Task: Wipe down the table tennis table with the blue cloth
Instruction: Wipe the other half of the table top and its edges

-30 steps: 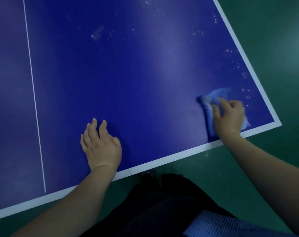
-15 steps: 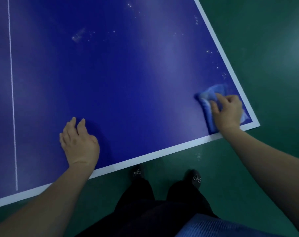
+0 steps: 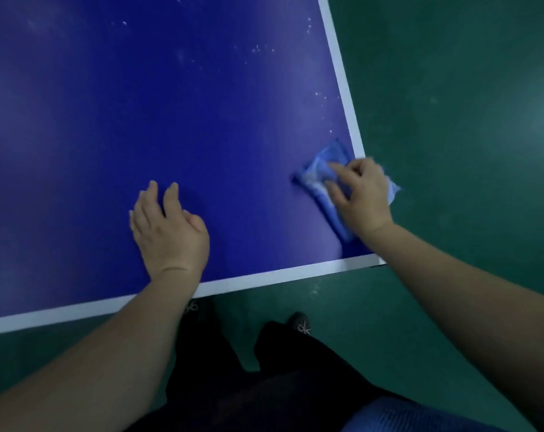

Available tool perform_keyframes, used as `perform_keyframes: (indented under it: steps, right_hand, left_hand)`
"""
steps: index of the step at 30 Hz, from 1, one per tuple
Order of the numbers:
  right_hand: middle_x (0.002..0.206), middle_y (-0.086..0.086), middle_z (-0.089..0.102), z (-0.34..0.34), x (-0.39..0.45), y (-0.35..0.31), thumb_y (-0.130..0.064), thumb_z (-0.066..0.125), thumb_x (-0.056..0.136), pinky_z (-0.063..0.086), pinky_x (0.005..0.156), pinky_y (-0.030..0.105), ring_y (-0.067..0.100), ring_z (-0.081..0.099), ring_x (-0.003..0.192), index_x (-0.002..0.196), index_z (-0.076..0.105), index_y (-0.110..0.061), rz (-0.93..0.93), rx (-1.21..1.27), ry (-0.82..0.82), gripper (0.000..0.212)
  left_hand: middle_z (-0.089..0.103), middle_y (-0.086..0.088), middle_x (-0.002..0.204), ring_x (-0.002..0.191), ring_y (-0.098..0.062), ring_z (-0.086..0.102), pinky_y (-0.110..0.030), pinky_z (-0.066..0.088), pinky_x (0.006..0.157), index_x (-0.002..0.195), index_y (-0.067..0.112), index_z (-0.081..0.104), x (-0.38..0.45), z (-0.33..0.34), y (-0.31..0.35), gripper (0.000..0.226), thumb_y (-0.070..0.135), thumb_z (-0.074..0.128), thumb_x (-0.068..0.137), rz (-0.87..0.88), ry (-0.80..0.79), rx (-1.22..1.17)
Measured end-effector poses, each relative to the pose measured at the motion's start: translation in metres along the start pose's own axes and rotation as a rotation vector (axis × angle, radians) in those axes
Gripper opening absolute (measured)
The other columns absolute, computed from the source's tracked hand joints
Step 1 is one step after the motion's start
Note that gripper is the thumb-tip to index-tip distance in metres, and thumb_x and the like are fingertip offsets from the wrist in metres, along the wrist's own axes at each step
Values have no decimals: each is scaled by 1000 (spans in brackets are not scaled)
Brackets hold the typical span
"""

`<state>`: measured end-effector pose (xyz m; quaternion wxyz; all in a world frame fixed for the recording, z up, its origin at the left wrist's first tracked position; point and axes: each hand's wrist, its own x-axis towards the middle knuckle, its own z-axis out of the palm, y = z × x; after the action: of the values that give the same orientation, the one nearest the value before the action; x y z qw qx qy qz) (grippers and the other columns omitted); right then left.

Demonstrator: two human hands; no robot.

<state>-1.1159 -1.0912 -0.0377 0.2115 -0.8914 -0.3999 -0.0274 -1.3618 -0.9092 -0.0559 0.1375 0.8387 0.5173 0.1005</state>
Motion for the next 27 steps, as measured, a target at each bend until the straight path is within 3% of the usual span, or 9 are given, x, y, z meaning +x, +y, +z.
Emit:
perform_keyframes:
  steps: [2, 6, 9, 12, 15, 17, 22, 24, 27]
  right_hand:
    - [90, 16, 56, -1, 12, 7, -26, 67, 83, 47, 68, 46, 34, 54, 79, 108, 72, -18, 37, 2, -1, 28]
    - [88, 10, 56, 4, -27, -20, -28, 66, 83, 40, 68, 38, 29, 52, 77, 110, 72, -21, -332, 120, -145, 28]
    - [88, 8, 56, 4, -15, -12, -35, 62, 87, 38, 68, 37, 27, 52, 77, 111, 72, -22, -494, 158, -255, 28]
    - [87, 14, 57, 18, 51, 0, -29, 65, 86, 44, 69, 42, 31, 55, 77, 108, 72, -17, -465, 112, -158, 27]
    - [91, 14, 57, 25, 117, 10, -33, 63, 84, 45, 71, 39, 33, 55, 80, 108, 72, -21, -179, 44, -34, 28]
    - [92, 12, 56, 26, 116, 8, -34, 62, 84, 44, 71, 37, 32, 54, 81, 108, 71, -23, -66, 37, 1, 29]
    - [89, 6, 54, 9, 29, 2, -31, 64, 84, 39, 69, 38, 26, 50, 78, 112, 71, -24, -432, 127, -189, 29]
    - [89, 7, 55, 12, 51, 9, -33, 62, 86, 39, 70, 38, 26, 51, 77, 112, 71, -22, -530, 150, -253, 29]
    - [89, 16, 58, 31, 125, 11, -30, 65, 86, 45, 71, 43, 33, 56, 78, 108, 73, -16, -533, 111, -162, 28]
  left_hand:
    - [30, -14, 154, 142, -34, 25, -48, 14, 119, 140, 15, 40, 0, -1, -1, 50, 21, 36, 90, -21, 18, 8]
    - [29, -13, 154, 143, -33, 24, -50, 16, 120, 140, 15, 40, 1, -3, 5, 49, 17, 42, 92, -39, 0, 26]
    - [28, -14, 154, 142, -34, 24, -53, 19, 118, 140, 14, 40, 1, -4, 5, 47, 16, 44, 93, -48, -1, 34]
    - [28, -14, 154, 142, -34, 23, -54, 18, 118, 140, 14, 40, 1, -5, 5, 48, 14, 45, 92, -59, 3, 37]
    - [28, -13, 154, 142, -32, 23, -53, 17, 118, 141, 14, 40, 3, -5, 5, 49, 13, 47, 92, -57, -2, 32]
    - [28, -12, 155, 143, -31, 23, -54, 18, 118, 141, 14, 41, 4, -6, 6, 50, 12, 48, 92, -56, -2, 26]
    - [29, -13, 154, 142, -32, 23, -55, 19, 117, 141, 12, 42, 1, -7, 8, 50, 11, 50, 91, -69, -12, 36]
    - [29, -12, 154, 142, -31, 23, -55, 19, 117, 141, 13, 41, 1, -9, 8, 49, 14, 47, 92, -71, -18, 46]
    - [30, -11, 153, 141, -31, 25, -53, 19, 118, 141, 13, 42, 2, -9, 8, 52, 22, 37, 89, -84, -18, 58]
